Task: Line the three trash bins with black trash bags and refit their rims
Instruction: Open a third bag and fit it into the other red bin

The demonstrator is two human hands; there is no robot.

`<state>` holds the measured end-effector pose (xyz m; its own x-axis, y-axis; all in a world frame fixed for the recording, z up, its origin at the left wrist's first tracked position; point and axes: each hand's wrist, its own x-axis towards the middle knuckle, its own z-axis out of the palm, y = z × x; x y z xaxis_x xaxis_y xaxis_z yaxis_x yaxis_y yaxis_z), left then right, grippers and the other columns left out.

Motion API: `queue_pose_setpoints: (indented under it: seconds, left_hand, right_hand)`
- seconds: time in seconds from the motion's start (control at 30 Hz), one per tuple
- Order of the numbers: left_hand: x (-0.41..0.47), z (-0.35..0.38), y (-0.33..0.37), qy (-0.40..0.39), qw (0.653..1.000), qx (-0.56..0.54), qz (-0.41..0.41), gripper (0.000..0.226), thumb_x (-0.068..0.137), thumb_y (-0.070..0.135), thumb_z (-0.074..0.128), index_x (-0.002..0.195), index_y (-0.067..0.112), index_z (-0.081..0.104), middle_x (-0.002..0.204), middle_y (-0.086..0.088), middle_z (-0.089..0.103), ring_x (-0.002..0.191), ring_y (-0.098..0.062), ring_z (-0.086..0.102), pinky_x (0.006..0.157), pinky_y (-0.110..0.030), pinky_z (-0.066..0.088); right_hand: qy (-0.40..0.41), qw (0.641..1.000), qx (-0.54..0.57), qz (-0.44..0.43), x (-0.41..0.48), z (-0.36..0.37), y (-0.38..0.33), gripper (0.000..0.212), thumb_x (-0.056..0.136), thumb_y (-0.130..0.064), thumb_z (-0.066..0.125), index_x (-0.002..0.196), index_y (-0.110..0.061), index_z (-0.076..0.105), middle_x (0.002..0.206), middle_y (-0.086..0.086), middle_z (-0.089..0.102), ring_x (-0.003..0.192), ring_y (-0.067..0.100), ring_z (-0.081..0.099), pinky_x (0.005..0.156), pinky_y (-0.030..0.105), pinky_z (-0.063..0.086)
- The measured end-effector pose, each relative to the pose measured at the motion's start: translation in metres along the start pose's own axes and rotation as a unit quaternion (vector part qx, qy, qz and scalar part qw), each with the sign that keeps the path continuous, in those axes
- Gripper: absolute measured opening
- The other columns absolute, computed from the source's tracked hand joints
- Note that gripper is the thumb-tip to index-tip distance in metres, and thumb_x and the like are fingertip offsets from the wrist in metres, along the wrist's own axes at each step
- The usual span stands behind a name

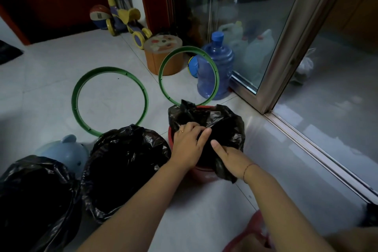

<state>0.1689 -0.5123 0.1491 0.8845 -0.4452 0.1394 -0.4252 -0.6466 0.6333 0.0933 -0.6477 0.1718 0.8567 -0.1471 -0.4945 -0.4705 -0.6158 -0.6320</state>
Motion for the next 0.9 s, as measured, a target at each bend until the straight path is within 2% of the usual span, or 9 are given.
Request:
queue_pose_setpoints:
  seconds: [0.1, 0.17, 0.23, 0.43, 0.53, 0.63, 0.7, 0.77, 0.9]
  left_hand:
    - [-0.002, -0.003, 0.007, 0.008, 0.998, -0.045, 0.046, 0.069, 0.086, 0.064, 0.021, 0.104, 0.017, 0.068, 0.104, 0.002, 0.065, 0.102, -0.014, 0.051, 0.094, -0.032, 0.036]
    - [-0.009, -0.005, 0.012, -0.035, 0.995, -0.093, 0.021, 0.075, 0.085, 0.068, 0.019, 0.098, 0.013, 0.068, 0.094, -0.001, 0.069, 0.091, -0.012, 0.056, 0.087, -0.033, 0.042]
    - [-0.019, -0.006, 0.016, -0.095, 0.992, -0.080, -0.010, 0.079, 0.081, 0.075, 0.014, 0.098, 0.018, 0.066, 0.088, 0.002, 0.069, 0.088, -0.014, 0.061, 0.084, -0.036, 0.047]
    - [-0.039, -0.004, 0.010, -0.128, 0.984, 0.029, -0.121, 0.097, 0.063, 0.085, -0.005, 0.083, 0.019, 0.063, 0.080, 0.000, 0.066, 0.081, -0.019, 0.061, 0.076, -0.036, 0.048]
    - [-0.046, -0.003, 0.004, -0.138, 0.972, -0.015, -0.192, 0.099, 0.064, 0.085, -0.003, 0.085, 0.015, 0.065, 0.085, -0.004, 0.066, 0.085, -0.022, 0.060, 0.083, -0.039, 0.047]
    - [-0.052, -0.001, 0.005, -0.129, 0.962, -0.075, -0.227, 0.093, 0.069, 0.081, 0.002, 0.087, 0.014, 0.064, 0.087, -0.005, 0.066, 0.085, -0.021, 0.060, 0.083, -0.037, 0.046]
    - [-0.054, 0.001, 0.008, -0.124, 0.959, -0.090, -0.236, 0.089, 0.073, 0.079, 0.003, 0.089, 0.015, 0.062, 0.087, -0.004, 0.065, 0.084, -0.019, 0.059, 0.080, -0.037, 0.045]
    - [-0.057, 0.001, 0.009, -0.116, 0.954, -0.112, -0.252, 0.084, 0.078, 0.077, 0.006, 0.095, 0.016, 0.061, 0.089, -0.001, 0.063, 0.083, -0.016, 0.057, 0.075, -0.035, 0.042]
    - [-0.060, 0.001, 0.011, -0.024, 0.921, -0.240, -0.307, 0.065, 0.093, 0.061, 0.025, 0.127, 0.011, 0.048, 0.109, 0.003, 0.054, 0.099, -0.009, 0.042, 0.087, -0.027, 0.030]
  right_hand:
    - [-0.066, 0.995, 0.063, 0.033, -0.014, 0.004, 0.001, 0.097, 0.076, -0.080, 0.009, 0.102, -0.010, 0.069, 0.069, 0.007, 0.071, 0.068, 0.018, 0.066, 0.067, 0.023, 0.048]
    - [-0.094, 0.988, 0.110, 0.050, -0.027, 0.008, 0.007, 0.088, 0.083, -0.075, 0.007, 0.081, -0.009, 0.066, 0.046, 0.001, 0.063, 0.041, 0.009, 0.057, 0.050, 0.018, 0.042]
    - [-0.092, 0.984, 0.140, 0.064, -0.033, 0.016, 0.019, 0.082, 0.083, -0.076, 0.007, 0.077, -0.014, 0.061, 0.036, -0.006, 0.050, 0.033, 0.009, 0.043, 0.049, 0.022, 0.037]
    - [0.001, 0.966, 0.212, 0.148, -0.033, 0.026, 0.040, 0.080, 0.084, -0.073, 0.011, 0.106, -0.012, 0.059, 0.086, 0.003, 0.060, 0.057, 0.019, 0.054, 0.062, 0.027, 0.046]
    - [0.115, 0.958, 0.221, 0.139, -0.028, 0.022, 0.038, 0.070, 0.090, -0.067, 0.016, 0.087, -0.013, 0.060, 0.083, 0.007, 0.062, 0.065, 0.024, 0.058, 0.073, 0.035, 0.050]
    - [0.299, 0.922, 0.237, 0.074, -0.024, 0.027, 0.029, 0.060, 0.095, -0.057, 0.028, 0.083, -0.012, 0.065, 0.079, 0.003, 0.064, 0.078, 0.025, 0.060, 0.079, 0.039, 0.050]
    - [0.302, 0.911, 0.280, 0.012, -0.019, 0.033, 0.017, 0.050, 0.096, -0.052, 0.032, 0.082, -0.019, 0.066, 0.083, -0.002, 0.064, 0.083, 0.019, 0.060, 0.082, 0.039, 0.050]
    - [0.262, 0.918, 0.297, -0.004, -0.007, 0.037, 0.012, 0.049, 0.095, -0.056, 0.029, 0.094, -0.022, 0.066, 0.105, 0.005, 0.063, 0.098, 0.020, 0.059, 0.092, 0.040, 0.048]
    - [0.284, 0.907, 0.302, 0.073, 0.024, 0.033, 0.026, 0.070, 0.085, -0.068, 0.025, 0.132, -0.023, 0.050, 0.137, 0.014, 0.045, 0.127, 0.036, 0.043, 0.107, 0.051, 0.036]
